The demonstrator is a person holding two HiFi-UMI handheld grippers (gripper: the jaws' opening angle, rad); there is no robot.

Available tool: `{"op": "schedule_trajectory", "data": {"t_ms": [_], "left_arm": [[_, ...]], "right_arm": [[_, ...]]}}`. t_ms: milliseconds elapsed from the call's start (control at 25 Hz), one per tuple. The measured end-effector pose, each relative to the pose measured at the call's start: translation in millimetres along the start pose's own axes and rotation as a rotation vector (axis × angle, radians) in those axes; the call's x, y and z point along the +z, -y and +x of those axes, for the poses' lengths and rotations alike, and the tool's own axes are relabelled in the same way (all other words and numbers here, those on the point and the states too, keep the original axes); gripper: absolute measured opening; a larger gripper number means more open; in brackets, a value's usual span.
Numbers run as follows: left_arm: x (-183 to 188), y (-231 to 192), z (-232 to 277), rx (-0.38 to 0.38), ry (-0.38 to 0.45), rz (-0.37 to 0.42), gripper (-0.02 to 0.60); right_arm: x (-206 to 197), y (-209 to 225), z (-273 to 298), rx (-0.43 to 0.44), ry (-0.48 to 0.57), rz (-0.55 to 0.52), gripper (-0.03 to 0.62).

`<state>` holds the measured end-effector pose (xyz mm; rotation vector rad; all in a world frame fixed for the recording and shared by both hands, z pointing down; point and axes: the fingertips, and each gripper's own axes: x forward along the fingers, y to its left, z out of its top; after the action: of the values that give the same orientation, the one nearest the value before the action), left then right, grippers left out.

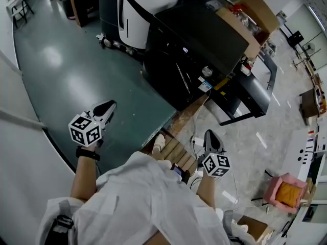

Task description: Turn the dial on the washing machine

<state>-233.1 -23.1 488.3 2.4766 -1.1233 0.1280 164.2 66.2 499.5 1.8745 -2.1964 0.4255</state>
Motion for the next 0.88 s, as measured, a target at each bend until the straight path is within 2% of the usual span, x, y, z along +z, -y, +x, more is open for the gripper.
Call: {"op": "schedule_trajectory", "data": {"t_ms": [160,400,560,720,800,880], "left_arm": [[24.8,-1.9,48.8,-0.001,0.0,0.011,0.037],[57.1,12.9,130.3,-0.052,-0.005,0.063,0.037],[67.7,32.4,176.9,-0.083,-0.018,0.089,0.037],[79.2,50.6,207.0,-0.101,-0.035,0.145,0.037],[82.8,59.8,217.6,-0.113,-0.033,0.181,0.037],[83.0,70.9,225.2,-0.13,-0.035,0.209,0.037]], "right_arm": [[27.4,24.2,45.1,0.04,0.014,-0.003,0.002],[62.1,68.6,101.2,0.08,0.026,-0.022,0.002],[80.6,93.4,130.5,0.125,0.024,-0.082,0.003],[93.5,106.8,160.1,0.174,0.017,-0.151,0.008],[97.3,111.0,175.1,0.199,0.016,-0.16,0.042],[100.1,113.9,188.1,0.219,0.013,-0.162,0.045]]}}
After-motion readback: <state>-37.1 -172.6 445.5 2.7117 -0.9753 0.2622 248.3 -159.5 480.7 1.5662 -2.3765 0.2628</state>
